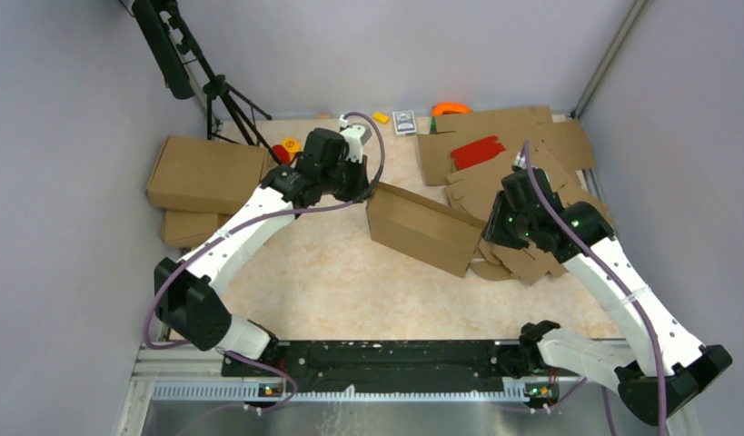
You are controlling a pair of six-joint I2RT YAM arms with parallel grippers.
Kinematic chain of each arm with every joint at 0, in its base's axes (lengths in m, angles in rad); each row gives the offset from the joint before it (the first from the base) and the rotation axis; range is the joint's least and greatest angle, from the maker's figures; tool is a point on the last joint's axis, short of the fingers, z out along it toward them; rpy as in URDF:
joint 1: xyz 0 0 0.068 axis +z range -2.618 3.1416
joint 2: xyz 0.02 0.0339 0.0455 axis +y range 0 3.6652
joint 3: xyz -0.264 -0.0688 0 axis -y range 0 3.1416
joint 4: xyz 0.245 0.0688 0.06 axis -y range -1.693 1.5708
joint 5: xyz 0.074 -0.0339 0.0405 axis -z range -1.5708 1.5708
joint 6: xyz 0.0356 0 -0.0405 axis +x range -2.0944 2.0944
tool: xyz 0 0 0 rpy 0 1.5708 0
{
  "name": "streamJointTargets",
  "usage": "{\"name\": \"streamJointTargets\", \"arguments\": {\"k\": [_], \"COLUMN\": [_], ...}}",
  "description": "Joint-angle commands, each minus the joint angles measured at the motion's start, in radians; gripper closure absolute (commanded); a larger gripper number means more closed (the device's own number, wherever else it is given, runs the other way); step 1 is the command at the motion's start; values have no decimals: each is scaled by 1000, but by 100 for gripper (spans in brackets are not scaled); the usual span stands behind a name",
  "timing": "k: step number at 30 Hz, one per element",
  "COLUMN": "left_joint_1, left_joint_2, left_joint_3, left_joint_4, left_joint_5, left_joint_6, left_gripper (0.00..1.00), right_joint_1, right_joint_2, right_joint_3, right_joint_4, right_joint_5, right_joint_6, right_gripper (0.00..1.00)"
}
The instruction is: Fold the paper box
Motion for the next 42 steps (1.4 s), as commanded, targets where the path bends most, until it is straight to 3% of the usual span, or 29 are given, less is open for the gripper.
{"name": "streamJointTargets", "arguments": {"k": [1, 4, 7, 10, 21, 42], "left_joint_1": [-9, -9, -10, -13, -26, -73], "left_joint_2": [-22, -22, -19, -19, -34, -52], "left_joint_3": [-12, -10, -12, -10, -14, -46], "left_joint_4": [-69, -73, -73, -73, -83, -73], "left_joint_5": [-11, -14, -11, -8, -16, -55], "left_joint_6": [-14, -12, -14, -14, -15, -42], "left_gripper": [100, 100, 100, 100, 100, 100], "right_joint_1": [-5, -5, -5, -5, -5, 60], "right_joint_2": [-15, -25, -29, -16, 20, -45], "right_joint_3": [35, 27, 14, 19, 35, -88], "right_joint_4": [-35, -44, -27, -8, 7, -11], "right_joint_5": [-5, 8, 9, -6, 22, 77], "right_joint_6": [-33, -41, -36, -15, 100, 178], "right_gripper": [72, 73, 81, 100, 100, 100]}}
